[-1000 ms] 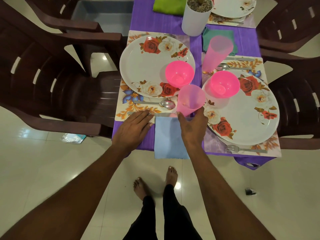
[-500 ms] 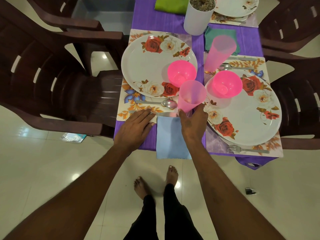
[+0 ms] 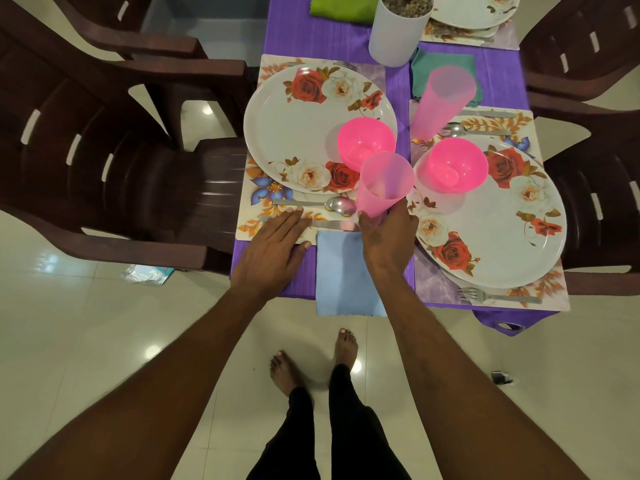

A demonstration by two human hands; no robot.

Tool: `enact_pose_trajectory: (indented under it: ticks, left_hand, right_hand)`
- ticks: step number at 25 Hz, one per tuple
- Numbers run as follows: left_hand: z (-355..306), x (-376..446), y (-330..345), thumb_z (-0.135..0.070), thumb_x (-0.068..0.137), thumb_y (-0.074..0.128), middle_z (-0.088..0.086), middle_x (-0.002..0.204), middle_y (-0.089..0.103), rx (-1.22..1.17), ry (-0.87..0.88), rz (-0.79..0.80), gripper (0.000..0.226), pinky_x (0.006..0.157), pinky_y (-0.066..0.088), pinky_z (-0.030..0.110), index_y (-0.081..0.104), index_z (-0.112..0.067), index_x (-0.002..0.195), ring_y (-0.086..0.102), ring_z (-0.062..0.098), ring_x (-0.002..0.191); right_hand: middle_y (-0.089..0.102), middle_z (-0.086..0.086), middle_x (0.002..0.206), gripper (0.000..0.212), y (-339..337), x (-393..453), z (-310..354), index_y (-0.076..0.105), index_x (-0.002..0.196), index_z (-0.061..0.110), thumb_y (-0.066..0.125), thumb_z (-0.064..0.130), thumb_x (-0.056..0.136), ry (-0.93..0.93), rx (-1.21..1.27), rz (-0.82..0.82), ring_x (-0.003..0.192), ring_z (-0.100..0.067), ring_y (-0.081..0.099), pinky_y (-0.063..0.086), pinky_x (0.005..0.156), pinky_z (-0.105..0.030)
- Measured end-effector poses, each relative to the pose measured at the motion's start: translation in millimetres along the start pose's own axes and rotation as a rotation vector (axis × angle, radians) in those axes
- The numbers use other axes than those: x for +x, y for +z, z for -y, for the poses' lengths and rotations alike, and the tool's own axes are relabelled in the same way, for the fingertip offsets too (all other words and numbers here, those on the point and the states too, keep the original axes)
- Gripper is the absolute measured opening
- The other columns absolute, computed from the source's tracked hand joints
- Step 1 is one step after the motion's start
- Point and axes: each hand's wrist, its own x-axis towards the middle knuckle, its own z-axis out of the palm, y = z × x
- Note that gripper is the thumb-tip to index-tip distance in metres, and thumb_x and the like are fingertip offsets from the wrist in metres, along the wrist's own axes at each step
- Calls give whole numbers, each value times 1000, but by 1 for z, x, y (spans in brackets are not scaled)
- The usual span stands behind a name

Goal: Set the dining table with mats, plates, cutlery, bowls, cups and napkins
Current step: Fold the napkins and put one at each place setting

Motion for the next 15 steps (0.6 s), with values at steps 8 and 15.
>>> enact_pose_trajectory:
  ticks: [8, 15]
  left_hand:
    - [3, 6, 0, -59, 106, 20, -2, 170, 11, 88, -34, 37, 66, 128, 2, 37, 13, -25, 163, 5, 15, 157]
    - [4, 5, 1, -59, 106, 16, -1, 170, 8, 90, -24, 29, 69, 128, 4, 39, 11, -22, 163, 3, 16, 157]
  right_hand:
    - [63, -8, 118, 62, 1, 6, -2, 50, 127, 10, 81, 36, 81, -23, -12, 28, 113, -30, 53, 55, 75, -43]
    - [44, -11, 151, 65, -7, -70, -28, 40, 150, 13, 60, 45, 97, -146, -43, -13, 141, -27, 38, 37, 115, -47]
